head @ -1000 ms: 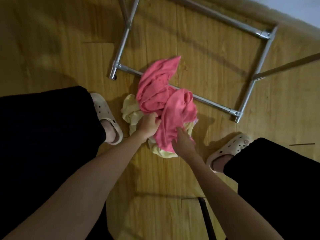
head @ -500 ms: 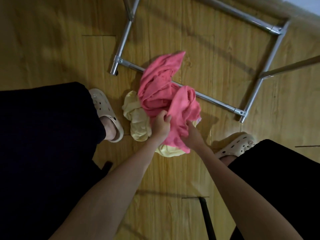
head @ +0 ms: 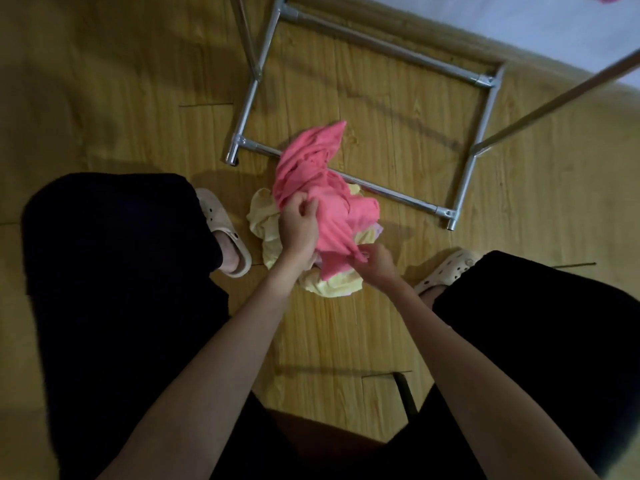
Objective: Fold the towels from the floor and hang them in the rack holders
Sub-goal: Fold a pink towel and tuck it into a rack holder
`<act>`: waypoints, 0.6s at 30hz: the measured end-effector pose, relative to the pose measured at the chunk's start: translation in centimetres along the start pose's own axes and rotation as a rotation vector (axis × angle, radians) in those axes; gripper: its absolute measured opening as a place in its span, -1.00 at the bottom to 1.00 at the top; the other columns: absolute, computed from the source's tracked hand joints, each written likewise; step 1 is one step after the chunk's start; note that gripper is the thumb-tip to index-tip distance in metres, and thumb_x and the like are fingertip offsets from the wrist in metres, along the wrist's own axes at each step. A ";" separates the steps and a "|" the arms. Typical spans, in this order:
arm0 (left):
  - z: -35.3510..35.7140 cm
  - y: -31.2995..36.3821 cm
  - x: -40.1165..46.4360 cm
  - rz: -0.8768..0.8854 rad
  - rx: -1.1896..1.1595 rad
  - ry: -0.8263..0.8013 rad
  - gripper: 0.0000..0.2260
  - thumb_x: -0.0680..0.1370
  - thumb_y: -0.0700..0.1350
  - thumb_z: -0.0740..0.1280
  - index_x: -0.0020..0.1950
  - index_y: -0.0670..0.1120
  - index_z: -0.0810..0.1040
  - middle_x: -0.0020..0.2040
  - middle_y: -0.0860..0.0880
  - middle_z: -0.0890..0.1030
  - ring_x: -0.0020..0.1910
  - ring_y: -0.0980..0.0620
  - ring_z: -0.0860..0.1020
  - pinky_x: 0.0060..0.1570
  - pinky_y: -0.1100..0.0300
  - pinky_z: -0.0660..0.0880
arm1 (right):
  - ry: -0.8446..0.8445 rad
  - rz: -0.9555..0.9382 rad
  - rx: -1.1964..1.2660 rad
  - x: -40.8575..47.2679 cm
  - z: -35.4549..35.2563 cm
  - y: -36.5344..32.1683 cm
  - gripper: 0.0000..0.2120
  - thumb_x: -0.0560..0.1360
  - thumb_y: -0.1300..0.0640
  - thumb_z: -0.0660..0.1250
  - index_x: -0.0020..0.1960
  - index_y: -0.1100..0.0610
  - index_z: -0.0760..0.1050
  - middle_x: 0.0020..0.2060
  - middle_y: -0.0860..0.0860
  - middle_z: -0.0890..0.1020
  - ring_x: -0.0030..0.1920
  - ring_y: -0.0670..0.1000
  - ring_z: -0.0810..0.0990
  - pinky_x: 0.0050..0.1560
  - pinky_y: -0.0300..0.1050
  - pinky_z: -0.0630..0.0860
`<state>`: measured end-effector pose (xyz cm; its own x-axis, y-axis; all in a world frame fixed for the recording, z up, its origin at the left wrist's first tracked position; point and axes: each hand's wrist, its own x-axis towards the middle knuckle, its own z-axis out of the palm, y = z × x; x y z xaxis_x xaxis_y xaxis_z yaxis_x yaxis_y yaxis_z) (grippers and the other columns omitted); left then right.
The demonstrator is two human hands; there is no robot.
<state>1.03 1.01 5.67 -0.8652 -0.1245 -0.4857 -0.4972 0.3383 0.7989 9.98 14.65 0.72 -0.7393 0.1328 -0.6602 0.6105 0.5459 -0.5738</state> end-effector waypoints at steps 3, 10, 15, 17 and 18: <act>-1.4 2.4 -1.7 0.059 0.000 -0.010 -0.85 0.60 -0.18 0.24 -0.15 -0.19 0.48 -0.21 -0.08 0.53 -0.18 0.00 0.50 -0.17 0.15 0.39 | 0.003 -0.029 -0.064 -2.7 -0.8 0.0 -0.83 0.48 0.20 0.33 -0.13 0.32 0.59 -0.30 0.19 0.64 -0.33 0.10 0.55 -0.29 0.01 0.44; -5.0 7.4 -4.5 0.077 -0.138 -0.030 -0.90 0.60 -0.16 0.27 -0.04 -0.11 0.57 -0.08 0.00 0.62 -0.01 0.02 0.58 0.00 0.19 0.53 | 0.076 -0.205 0.239 -11.7 -6.6 -3.8 -0.86 0.53 0.23 0.32 -0.14 0.30 0.53 -0.34 0.05 0.50 -0.30 -0.05 0.44 -0.30 -0.13 0.40; -5.8 11.2 -6.2 0.105 -0.212 -0.195 -0.93 0.56 -0.19 0.34 -0.05 -0.05 0.60 -0.14 0.14 0.65 -0.09 0.17 0.62 -0.16 0.38 0.51 | 0.197 -0.433 0.433 -18.9 -11.2 -10.3 -0.93 0.56 0.10 0.31 0.01 0.01 0.56 -0.25 -0.16 0.66 -0.22 -0.20 0.61 -0.21 -0.35 0.51; -6.2 12.9 -7.2 0.154 -0.199 -0.248 -0.90 0.54 -0.26 0.35 -0.01 -0.09 0.59 -0.06 0.02 0.64 0.00 0.06 0.61 -0.03 0.29 0.51 | 0.307 -0.493 0.474 -21.0 -12.5 -12.7 -0.91 0.55 0.07 0.32 0.03 -0.03 0.57 -0.19 -0.11 0.69 -0.17 -0.16 0.65 -0.18 -0.33 0.55; -6.5 13.7 -7.9 0.185 -0.195 -0.280 -0.87 0.53 -0.30 0.34 -0.04 -0.08 0.58 -0.07 -0.02 0.64 -0.01 0.01 0.60 -0.02 0.24 0.51 | 0.371 -0.517 0.491 -21.9 -13.0 -13.9 -0.92 0.55 0.08 0.33 0.03 -0.02 0.57 -0.18 -0.09 0.69 -0.17 -0.14 0.65 -0.18 -0.31 0.56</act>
<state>0.60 0.57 22.76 -0.9034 0.1908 -0.3839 -0.3610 0.1443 0.9213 13.97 14.97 29.42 -0.9563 0.2757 -0.0977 0.1561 0.1984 -0.9676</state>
